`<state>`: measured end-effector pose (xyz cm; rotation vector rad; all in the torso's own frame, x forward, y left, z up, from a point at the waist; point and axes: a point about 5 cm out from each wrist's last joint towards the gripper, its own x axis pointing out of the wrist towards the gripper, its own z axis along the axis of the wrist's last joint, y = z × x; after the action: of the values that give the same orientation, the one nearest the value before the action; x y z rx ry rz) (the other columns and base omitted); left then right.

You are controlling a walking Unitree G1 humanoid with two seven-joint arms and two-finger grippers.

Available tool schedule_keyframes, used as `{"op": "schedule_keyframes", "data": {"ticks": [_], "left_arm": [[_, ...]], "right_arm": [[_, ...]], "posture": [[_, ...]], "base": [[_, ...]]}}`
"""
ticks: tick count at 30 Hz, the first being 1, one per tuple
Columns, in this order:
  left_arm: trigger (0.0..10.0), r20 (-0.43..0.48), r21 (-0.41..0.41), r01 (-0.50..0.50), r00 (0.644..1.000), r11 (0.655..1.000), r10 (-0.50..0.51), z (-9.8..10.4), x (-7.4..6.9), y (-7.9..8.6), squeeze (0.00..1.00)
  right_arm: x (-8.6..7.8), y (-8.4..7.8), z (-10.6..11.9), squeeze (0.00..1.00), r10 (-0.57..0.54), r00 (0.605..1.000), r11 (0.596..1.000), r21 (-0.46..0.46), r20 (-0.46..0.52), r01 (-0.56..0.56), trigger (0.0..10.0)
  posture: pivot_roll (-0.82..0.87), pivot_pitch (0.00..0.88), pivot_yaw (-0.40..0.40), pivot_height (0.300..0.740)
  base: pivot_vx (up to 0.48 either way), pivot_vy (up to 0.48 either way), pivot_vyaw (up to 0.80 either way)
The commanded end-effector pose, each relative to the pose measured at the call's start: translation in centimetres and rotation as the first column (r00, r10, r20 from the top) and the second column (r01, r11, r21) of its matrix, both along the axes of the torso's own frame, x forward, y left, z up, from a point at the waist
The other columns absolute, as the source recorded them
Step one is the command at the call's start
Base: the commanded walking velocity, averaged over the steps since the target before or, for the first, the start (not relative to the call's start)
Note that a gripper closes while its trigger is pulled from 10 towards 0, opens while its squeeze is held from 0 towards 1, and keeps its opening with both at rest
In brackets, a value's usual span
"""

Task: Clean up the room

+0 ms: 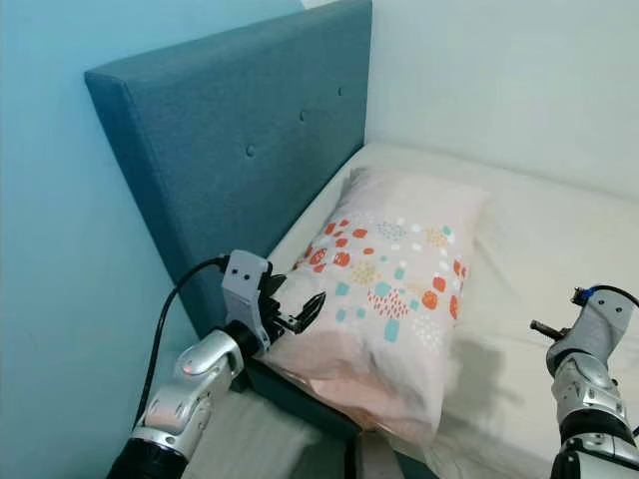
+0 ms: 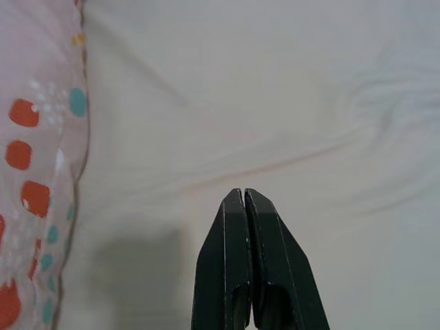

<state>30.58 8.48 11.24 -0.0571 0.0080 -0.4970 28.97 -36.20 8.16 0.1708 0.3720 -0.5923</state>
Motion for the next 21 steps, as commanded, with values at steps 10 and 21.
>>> {"op": "schedule_keyframes", "data": {"ticks": [10,21], "left_arm": [[10.0,0.015,0.1,-0.186,0.982,0.977,0.186,-0.4,1.9,2.2,0.0],[10.0,0.002,0.091,-0.123,0.992,0.988,0.123,-0.7,2.8,0.1,0.0]], "right_arm": [[1.5,0.9,1.4,0.0,0.026,0.998,1.0,-0.006,0.065,-0.025,10.0],[3.0,3.0,2.6,0.0,0.107,0.969,0.992,0.037,0.225,-0.118,10.0]], "posture": [[-0.04,0.068,-0.01,0.576],[-0.06,0.118,0.008,0.531]], "base": [[0.0,0.0,0.0],[0.0,0.0,0.0]]}}
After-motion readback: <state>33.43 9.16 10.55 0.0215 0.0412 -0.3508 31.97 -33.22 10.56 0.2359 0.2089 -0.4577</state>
